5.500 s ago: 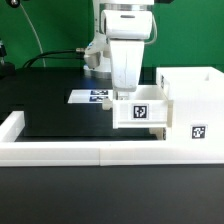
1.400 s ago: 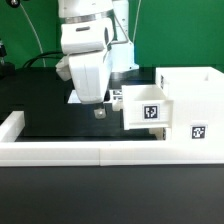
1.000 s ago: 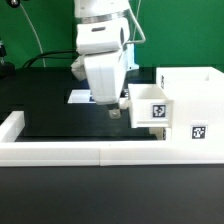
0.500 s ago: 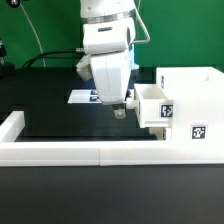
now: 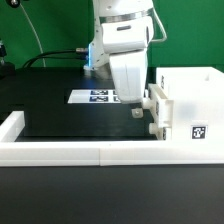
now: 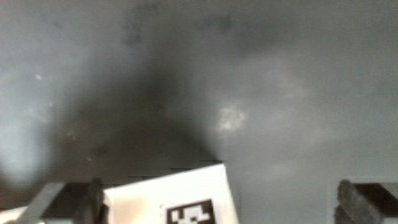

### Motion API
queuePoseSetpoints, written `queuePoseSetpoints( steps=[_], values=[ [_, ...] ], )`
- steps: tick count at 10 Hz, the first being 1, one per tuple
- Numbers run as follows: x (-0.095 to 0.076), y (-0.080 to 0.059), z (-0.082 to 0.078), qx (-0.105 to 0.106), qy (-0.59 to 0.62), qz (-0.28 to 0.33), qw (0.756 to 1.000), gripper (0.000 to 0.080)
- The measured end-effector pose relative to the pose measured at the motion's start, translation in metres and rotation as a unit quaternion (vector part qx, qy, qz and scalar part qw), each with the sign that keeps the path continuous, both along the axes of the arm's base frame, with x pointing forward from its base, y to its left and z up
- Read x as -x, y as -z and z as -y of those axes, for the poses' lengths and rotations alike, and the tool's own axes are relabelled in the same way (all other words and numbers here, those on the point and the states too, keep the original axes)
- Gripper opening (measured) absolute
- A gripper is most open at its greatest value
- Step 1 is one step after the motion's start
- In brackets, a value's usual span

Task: Assemble drawer

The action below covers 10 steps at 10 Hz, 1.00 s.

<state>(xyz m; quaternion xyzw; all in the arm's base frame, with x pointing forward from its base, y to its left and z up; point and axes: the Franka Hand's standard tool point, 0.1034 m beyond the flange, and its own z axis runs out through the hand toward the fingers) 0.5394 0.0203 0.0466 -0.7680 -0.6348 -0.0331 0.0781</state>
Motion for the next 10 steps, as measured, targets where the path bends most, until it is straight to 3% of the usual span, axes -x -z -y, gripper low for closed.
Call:
queuePoseSetpoints(
  steps=[5, 10],
  values=[
    [-0.001, 0.001, -0.015, -0.001, 0.024, -0.007, 1.0, 0.0649],
    [-0.002, 0.001, -0.012, 0.0, 0.032, -0.008, 0.999, 0.0649]
  ],
)
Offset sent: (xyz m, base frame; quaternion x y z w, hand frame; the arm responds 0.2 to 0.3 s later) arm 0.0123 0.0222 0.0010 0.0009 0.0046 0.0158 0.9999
